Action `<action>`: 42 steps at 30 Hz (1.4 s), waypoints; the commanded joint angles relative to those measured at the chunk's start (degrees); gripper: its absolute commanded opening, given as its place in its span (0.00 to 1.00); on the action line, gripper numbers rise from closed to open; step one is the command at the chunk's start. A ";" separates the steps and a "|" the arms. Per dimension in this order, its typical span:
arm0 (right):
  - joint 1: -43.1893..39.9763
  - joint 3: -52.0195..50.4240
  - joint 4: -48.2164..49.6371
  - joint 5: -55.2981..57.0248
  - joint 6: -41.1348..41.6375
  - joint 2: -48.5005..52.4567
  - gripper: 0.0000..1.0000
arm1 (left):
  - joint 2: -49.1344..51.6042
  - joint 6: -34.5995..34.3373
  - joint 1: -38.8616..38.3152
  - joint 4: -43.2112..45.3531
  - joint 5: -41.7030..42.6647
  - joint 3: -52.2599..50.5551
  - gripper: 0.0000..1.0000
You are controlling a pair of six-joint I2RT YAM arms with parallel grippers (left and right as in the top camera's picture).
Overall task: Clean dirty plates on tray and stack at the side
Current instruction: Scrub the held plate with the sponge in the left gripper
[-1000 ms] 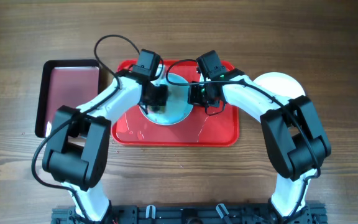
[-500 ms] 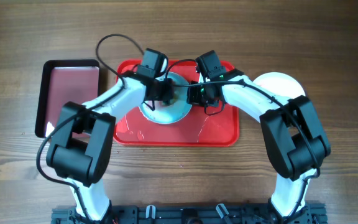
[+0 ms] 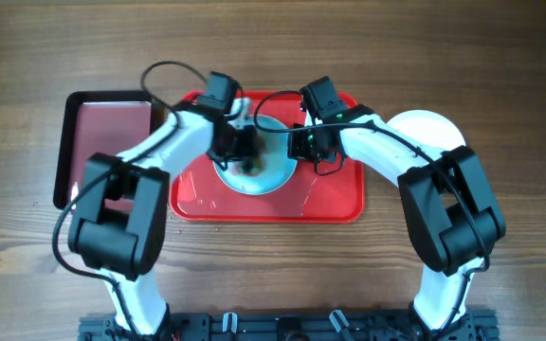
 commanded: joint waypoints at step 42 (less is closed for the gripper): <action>0.35 -1.55 -0.02 2.38 0.31 1.18 0.04 | 3.45 -8.31 -3.06 16.13 -7.37 -2.08 0.04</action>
